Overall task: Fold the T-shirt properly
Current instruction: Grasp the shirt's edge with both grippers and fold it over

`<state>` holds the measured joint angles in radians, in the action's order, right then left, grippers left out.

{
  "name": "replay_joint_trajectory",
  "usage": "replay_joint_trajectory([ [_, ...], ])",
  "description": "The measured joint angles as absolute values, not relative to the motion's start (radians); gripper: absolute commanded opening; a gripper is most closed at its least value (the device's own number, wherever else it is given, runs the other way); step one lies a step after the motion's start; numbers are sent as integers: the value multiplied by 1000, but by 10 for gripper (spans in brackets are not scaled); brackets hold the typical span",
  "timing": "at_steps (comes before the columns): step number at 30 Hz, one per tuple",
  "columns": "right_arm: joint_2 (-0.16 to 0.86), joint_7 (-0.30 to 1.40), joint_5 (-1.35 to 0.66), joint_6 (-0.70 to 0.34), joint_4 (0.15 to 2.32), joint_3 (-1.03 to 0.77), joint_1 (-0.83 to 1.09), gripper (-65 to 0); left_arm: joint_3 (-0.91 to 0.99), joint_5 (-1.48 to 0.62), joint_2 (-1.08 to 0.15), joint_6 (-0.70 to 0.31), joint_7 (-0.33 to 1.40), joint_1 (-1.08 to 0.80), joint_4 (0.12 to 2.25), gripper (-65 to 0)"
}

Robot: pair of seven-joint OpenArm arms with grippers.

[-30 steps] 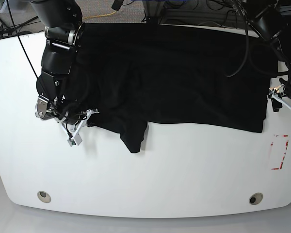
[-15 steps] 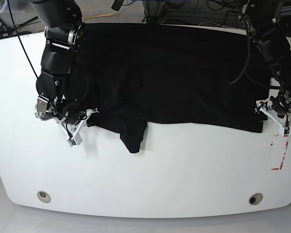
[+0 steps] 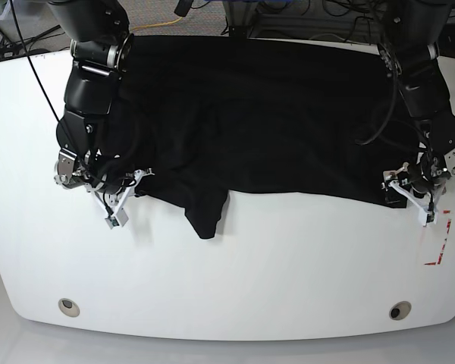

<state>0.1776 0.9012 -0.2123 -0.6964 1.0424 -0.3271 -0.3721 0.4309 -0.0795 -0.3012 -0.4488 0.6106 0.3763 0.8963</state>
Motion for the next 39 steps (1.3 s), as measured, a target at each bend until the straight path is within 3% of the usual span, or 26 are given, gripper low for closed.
replay_joint_trajectory([
  [6, 178, 901, -209, -696, 1043, -327, -373, -650, 389, -79, -287, -445, 601, 379, 896, -589],
  [8, 178, 901, -209, -696, 1043, -327, -373, -650, 388, -82, -280, -448, 584, 377, 896, -650],
  [14, 179, 914, -205, -697, 1080, -326, -373, -650, 388, -72, -278, -469, 584, 356, 936, -650],
  [18, 184, 915, -207, -697, 1147, -326, -381, -650, 391, -75, -278, -569, 581, 310, 1064, -650],
  [24, 195, 916, -206, -696, 1198, -326, -383, -650, 390, -75, -275, -607, 582, 237, 1248, -650],
  [39, 233, 1159, -231, -699, 1568, -331, -355, -650, 479, -70, -261, -700, 582, 104, 1464, -650],
])
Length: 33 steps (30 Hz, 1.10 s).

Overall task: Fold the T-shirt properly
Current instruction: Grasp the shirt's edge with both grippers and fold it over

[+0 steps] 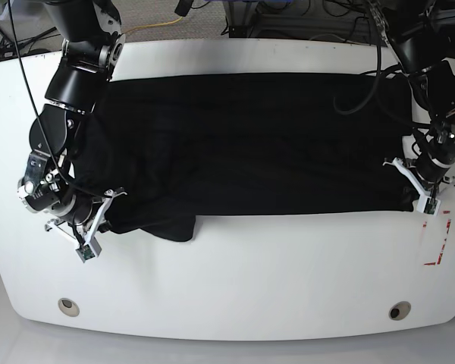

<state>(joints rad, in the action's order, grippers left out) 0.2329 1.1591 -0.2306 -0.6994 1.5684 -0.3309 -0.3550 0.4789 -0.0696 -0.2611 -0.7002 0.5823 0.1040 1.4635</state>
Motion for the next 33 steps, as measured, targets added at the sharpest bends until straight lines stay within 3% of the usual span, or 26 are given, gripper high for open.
replay_joint_trajectory([
  [14, 224, 1207, -232, -699, 1883, -374, -109, -650, 480, -74, -256, -704, 582, -85, 1660, -650],
  [24, 189, 1206, -235, -699, 1937, -440, 36, -650, 525, -83, -255, -708, 581, -236, 1732, -650],
  [33, 121, 1206, -234, -700, 1937, -509, 136, -650, 525, -88, -256, -708, 747, -280, 1766, -650],
])
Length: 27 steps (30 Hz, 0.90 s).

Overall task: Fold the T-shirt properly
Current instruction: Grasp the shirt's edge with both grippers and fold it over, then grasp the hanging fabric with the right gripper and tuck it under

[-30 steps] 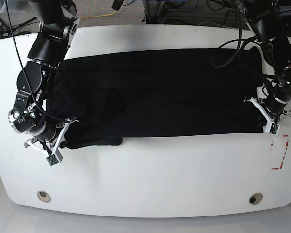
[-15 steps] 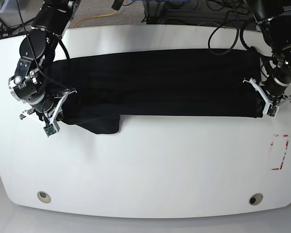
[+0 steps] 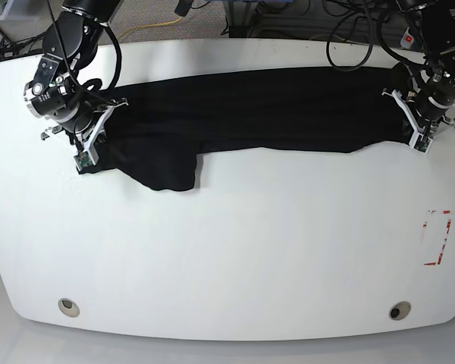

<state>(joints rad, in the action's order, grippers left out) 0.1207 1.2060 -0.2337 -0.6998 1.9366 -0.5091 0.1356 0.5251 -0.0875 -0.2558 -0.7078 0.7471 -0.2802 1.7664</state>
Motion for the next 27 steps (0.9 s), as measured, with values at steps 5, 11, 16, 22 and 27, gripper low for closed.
replay_joint_trajectory([
  [5, 110, 1205, -232, -700, 1937, -538, 164, -650, 525, -87, -253, -708, 777, -321, 1775, -575],
  [11, 103, 1205, -215, -700, 1905, -537, 173, -385, 523, -74, -259, -705, 779, -354, 1775, -269],
  [16, 109, 1209, -213, -699, 1909, -538, 176, -159, 523, -72, -258, -705, 785, -372, 1785, -217],
  [22, 105, 1207, -219, -699, 1977, -538, 167, -147, 565, -92, -260, -705, 777, -392, 1966, -217],
  [27, 96, 1226, -216, -699, 1976, -535, 125, -147, 586, -85, -252, -704, 787, -387, 1995, -217],
])
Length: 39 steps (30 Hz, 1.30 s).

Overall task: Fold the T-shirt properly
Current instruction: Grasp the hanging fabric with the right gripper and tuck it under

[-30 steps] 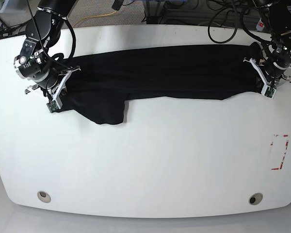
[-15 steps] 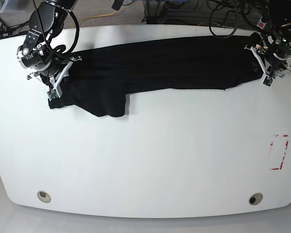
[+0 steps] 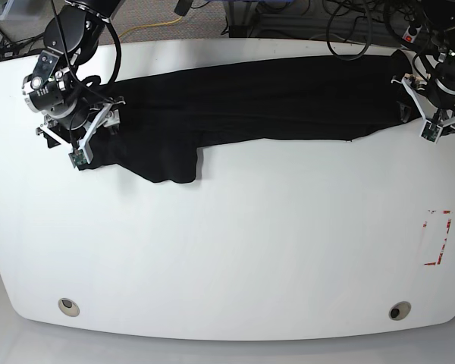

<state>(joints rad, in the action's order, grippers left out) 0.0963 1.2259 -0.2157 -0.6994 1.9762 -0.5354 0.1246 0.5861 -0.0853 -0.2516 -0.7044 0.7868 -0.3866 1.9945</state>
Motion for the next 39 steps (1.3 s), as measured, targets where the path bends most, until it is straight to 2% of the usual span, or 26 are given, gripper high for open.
replay_joint_trajectory([
  [9, 83, 1236, -213, -699, 1803, -530, -41, -147, 574, -75, -148, -706, 792, -378, 1964, -218],
  [18, 81, 1237, -252, -697, 1516, -531, -179, -147, 582, -75, -169, -705, 851, -383, 1867, -318],
  [24, 86, 1234, -371, -696, 1362, -530, -229, -149, 584, -72, -212, -704, 856, -392, 1829, -325],
  [29, 81, 1214, -383, -698, 1309, -530, -236, -152, 584, -72, -208, -704, 857, -396, 1828, -325],
  [32, 65, 1211, -382, -696, 1307, -506, -237, -216, 584, -71, -209, -704, 856, -395, 1828, -325],
  [34, 54, 1210, -382, -697, 1309, -463, -238, -311, 583, -72, -208, -704, 856, -395, 1828, -325],
  [39, 10, 1211, -381, -697, 1306, -408, -234, -490, 568, -70, -209, -704, 857, -390, 1826, -325],
])
